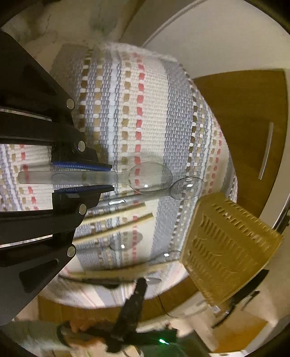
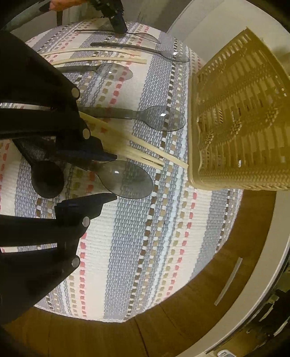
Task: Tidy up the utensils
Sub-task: 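Lower the left gripper onto a clear plastic spoon and close on its handle, then lift the clear spoon with the left gripper and carry it over the basket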
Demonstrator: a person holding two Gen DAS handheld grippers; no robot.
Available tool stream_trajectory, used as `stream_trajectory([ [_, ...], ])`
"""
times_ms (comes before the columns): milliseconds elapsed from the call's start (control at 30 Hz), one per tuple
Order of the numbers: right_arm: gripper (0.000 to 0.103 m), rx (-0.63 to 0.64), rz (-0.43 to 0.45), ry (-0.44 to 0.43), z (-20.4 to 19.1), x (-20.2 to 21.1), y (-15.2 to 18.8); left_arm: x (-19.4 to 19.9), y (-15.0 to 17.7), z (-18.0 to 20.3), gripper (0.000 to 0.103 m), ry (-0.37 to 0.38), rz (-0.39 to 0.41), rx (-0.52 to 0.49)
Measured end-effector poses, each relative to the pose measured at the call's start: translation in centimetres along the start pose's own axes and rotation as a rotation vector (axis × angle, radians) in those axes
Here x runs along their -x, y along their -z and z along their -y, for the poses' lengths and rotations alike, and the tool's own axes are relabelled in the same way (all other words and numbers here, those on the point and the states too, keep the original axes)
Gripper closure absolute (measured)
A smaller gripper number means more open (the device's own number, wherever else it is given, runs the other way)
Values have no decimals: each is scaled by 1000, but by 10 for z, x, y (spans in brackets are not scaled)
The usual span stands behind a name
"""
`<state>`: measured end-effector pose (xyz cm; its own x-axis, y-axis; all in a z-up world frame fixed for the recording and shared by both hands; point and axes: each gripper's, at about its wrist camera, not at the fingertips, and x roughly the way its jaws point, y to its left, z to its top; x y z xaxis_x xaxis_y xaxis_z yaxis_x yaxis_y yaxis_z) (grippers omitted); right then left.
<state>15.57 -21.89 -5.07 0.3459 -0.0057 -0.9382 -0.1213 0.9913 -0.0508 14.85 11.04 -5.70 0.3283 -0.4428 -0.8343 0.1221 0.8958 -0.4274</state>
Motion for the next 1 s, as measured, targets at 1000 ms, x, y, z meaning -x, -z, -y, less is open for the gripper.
stream_trajectory([
  [1000,77,32,-49,-75,7,6,-22,-28,-8,45,93,-410,-47,-253],
])
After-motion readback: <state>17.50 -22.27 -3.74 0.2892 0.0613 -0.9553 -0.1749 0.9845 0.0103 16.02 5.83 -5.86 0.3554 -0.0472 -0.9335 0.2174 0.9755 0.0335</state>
